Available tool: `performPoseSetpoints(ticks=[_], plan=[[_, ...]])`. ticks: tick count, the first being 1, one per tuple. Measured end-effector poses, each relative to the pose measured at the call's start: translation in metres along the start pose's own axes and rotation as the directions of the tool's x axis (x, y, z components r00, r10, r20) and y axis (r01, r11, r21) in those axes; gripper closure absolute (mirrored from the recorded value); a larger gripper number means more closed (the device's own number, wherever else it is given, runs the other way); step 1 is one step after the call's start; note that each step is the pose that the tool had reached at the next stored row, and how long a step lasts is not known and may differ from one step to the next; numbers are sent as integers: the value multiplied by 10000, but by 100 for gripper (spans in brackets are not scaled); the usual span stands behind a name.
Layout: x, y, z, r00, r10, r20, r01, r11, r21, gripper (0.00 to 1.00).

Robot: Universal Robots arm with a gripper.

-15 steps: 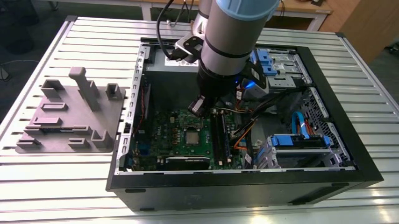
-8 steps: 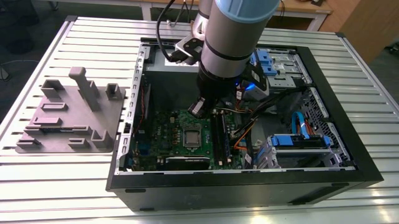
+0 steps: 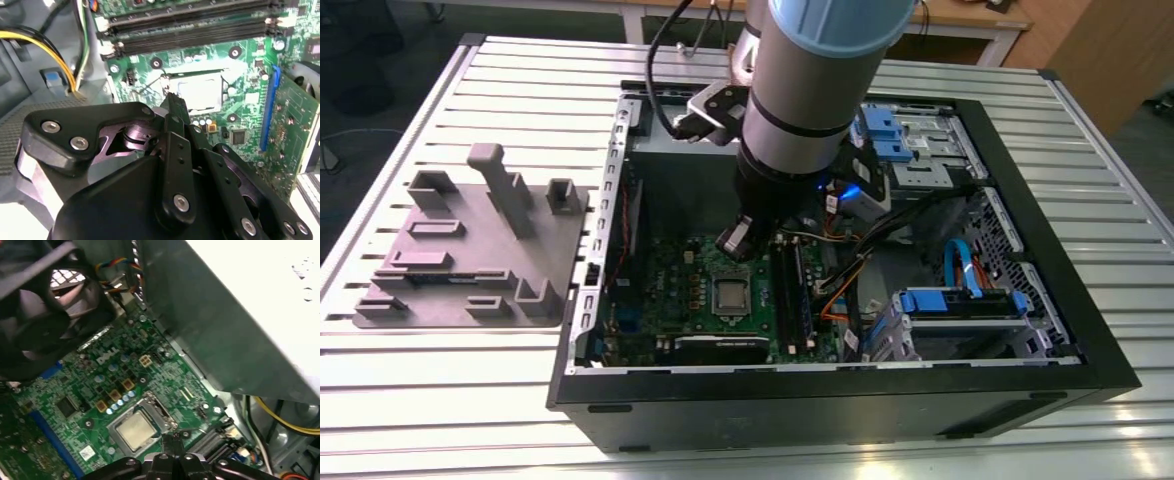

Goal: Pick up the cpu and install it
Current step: 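Close the cpu cover, then install the first cpu locking lever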

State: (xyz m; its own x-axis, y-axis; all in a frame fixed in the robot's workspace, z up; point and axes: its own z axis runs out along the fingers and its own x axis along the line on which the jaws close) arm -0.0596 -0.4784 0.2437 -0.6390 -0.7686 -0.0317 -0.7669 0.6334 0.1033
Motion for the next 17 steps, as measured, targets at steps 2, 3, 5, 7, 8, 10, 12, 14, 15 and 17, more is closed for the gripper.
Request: performPoseSetpoints(ticks=[2, 3, 5, 7, 8, 10, 12, 14, 15, 17], plan=[[47, 20, 5, 10000, -3, 0, 3, 10000, 0, 90], [69, 31, 8, 10000, -5, 0, 5, 10000, 0, 90], [79, 39, 9, 10000, -8, 1, 8, 10000, 0, 90], [79, 39, 9, 10000, -9, 0, 9, 10000, -1, 90], [79, 39, 9, 10000, -9, 0, 9, 10000, -1, 90], [79, 39, 8, 10000, -9, -1, 9, 10000, 0, 90], [79, 39, 8, 10000, -11, -1, 11, 10000, -1, 90], [79, 39, 8, 10000, -12, -1, 12, 10000, 0, 90], [80, 39, 8, 10000, -13, -2, 13, 10000, -1, 90], [79, 39, 9, 10000, -13, -1, 13, 10000, 0, 90]])
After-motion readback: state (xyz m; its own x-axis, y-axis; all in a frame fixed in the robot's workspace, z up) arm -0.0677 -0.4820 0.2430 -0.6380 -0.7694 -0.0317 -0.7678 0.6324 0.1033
